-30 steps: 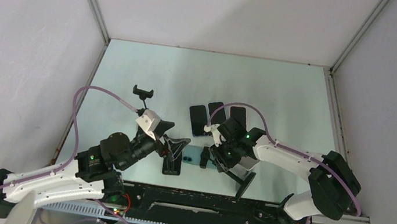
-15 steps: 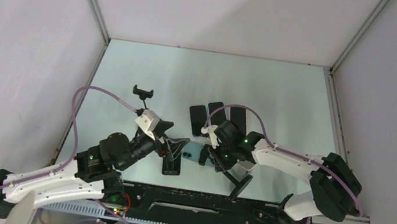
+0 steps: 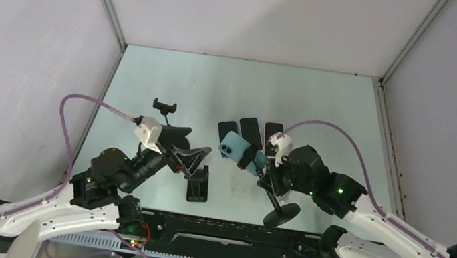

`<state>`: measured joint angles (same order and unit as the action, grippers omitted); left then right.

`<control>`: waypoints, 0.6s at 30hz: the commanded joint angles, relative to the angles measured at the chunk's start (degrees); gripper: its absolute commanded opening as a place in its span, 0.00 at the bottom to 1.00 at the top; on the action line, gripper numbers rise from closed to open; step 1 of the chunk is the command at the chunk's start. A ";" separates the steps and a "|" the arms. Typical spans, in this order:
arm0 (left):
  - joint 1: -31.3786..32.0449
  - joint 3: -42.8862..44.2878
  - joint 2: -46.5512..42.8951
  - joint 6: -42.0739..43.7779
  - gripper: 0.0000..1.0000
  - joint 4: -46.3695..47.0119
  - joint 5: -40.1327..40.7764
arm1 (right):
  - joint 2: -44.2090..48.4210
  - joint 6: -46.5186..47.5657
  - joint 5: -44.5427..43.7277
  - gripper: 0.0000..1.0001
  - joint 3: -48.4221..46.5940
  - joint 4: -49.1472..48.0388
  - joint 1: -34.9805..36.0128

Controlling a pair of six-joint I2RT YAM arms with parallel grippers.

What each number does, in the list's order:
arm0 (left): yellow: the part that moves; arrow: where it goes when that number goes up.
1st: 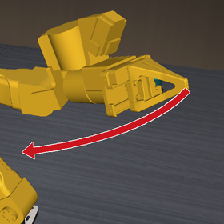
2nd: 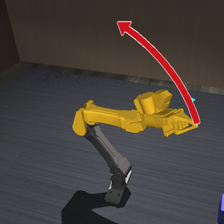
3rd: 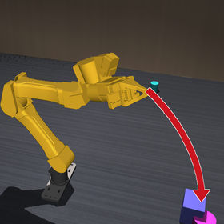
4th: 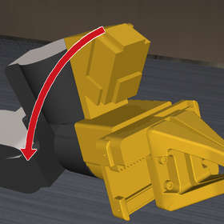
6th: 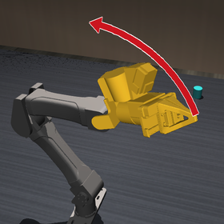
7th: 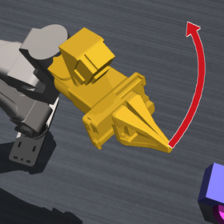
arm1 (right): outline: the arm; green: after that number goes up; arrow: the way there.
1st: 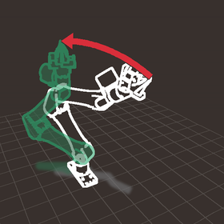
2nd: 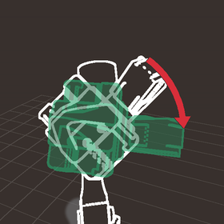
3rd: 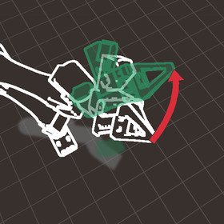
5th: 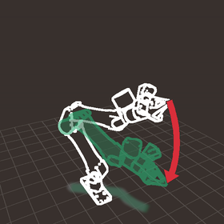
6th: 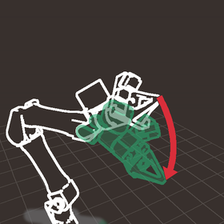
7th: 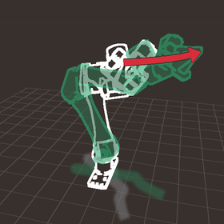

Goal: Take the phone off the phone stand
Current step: Pick up the phone stand with the phone at the center of the board.

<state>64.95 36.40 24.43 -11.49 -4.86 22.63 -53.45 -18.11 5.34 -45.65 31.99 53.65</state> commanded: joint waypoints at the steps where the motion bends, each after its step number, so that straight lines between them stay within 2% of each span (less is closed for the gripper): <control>1: -0.35 5.22 0.10 2.01 0.93 2.75 -3.44 | 8.37 -3.62 -3.07 0.00 0.95 -4.46 1.25; 5: -0.35 9.77 -0.42 2.68 0.93 2.57 -7.12 | 14.78 -0.78 -7.36 0.00 1.09 -6.16 4.88; 9: -0.35 13.31 -0.31 5.24 0.93 -0.95 -9.57 | 20.36 6.23 -21.00 0.00 1.28 -9.84 13.02; 13: -0.35 13.14 -0.93 5.99 0.93 -2.28 -10.35 | 24.06 18.31 -35.37 0.00 2.52 -17.66 25.93; 18: -0.35 11.56 -1.87 7.36 0.93 -0.93 -13.78 | 23.00 33.83 -46.82 0.00 2.78 -27.06 36.94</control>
<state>64.95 48.73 23.33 -6.98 -5.82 12.95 -29.91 0.14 -26.30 -41.58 23.24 84.40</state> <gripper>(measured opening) 0.929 0.203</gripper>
